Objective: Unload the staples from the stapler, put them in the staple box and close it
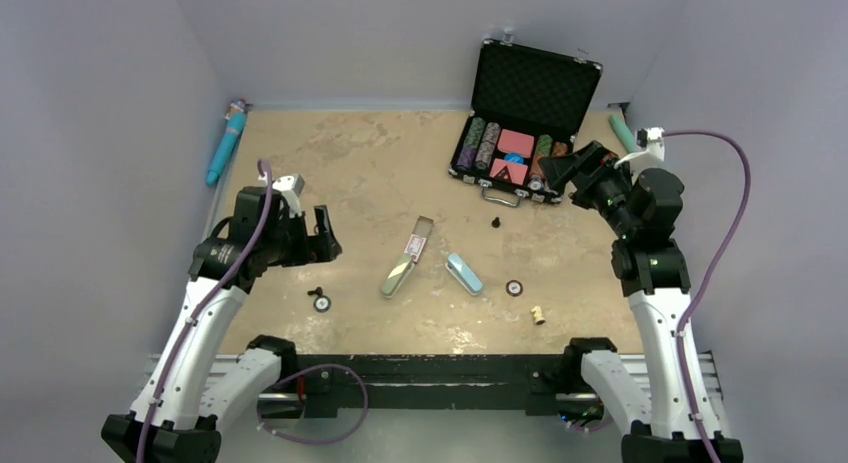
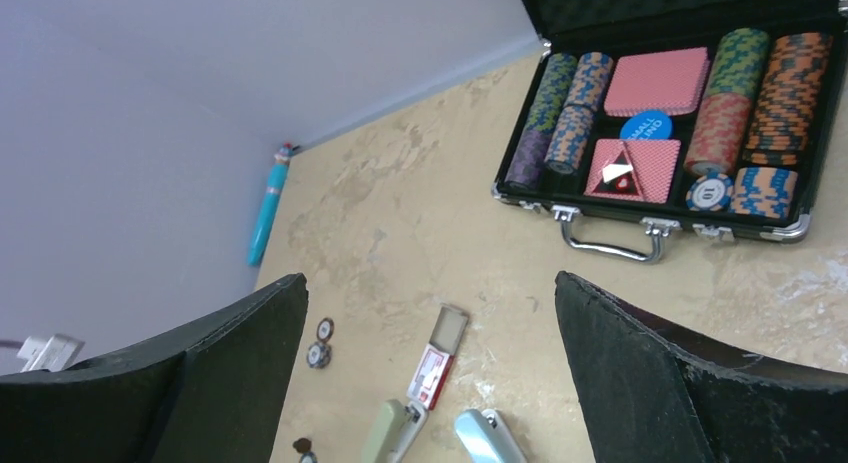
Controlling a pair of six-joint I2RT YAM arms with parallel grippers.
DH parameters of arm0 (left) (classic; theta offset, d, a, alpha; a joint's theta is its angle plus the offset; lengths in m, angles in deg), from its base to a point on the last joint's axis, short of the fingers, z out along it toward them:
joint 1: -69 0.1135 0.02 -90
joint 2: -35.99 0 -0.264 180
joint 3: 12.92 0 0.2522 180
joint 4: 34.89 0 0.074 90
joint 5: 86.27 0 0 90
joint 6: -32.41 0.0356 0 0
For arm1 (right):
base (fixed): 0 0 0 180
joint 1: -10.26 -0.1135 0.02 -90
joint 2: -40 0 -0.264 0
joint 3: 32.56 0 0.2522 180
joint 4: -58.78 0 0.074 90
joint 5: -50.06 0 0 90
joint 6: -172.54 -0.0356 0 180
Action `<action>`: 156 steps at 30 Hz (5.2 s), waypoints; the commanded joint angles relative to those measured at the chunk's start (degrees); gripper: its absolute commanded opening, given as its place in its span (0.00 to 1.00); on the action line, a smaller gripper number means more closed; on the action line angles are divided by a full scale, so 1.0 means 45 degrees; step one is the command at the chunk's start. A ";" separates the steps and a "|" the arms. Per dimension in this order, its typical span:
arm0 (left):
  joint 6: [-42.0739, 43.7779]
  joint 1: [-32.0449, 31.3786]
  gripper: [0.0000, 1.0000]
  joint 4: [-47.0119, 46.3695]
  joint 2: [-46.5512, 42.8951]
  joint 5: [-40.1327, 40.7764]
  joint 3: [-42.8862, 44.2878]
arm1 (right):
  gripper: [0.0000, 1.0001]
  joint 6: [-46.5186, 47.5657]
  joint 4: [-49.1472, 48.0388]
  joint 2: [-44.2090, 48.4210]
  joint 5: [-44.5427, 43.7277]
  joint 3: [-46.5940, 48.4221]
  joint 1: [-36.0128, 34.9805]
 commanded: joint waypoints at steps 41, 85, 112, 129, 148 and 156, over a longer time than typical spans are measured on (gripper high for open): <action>-0.1543 -0.2236 1.00 -0.2634 0.1703 -0.0876 -0.1042 | 0.94 0.1399 0.1977 -0.2832 -0.4532 0.0723 -0.8328; 0.1992 -0.6833 0.69 -0.5077 1.0220 0.1436 0.1048 | 0.90 -0.0497 0.3094 -0.2197 -0.3363 0.0476 -0.8328; 0.1342 -0.6751 0.00 -0.4331 0.5508 -0.2739 0.0160 | 0.90 -0.1788 0.1433 -0.1523 -0.2991 0.0968 -0.8329; -0.0968 -0.6512 0.00 -0.1418 0.2110 -0.1817 0.4557 | 0.93 -0.4318 -0.5757 -0.1904 -0.1704 0.1328 -0.8300; -0.2154 -0.5941 0.00 -0.1491 0.1454 -0.2111 0.7913 | 0.94 -0.4568 -0.9425 -0.2345 -0.0569 0.0797 -0.8305; -0.2609 -0.4510 0.00 -0.2274 0.2133 -0.5100 0.8835 | 0.95 -0.4710 -1.0162 -0.3139 0.0912 0.1253 -0.8301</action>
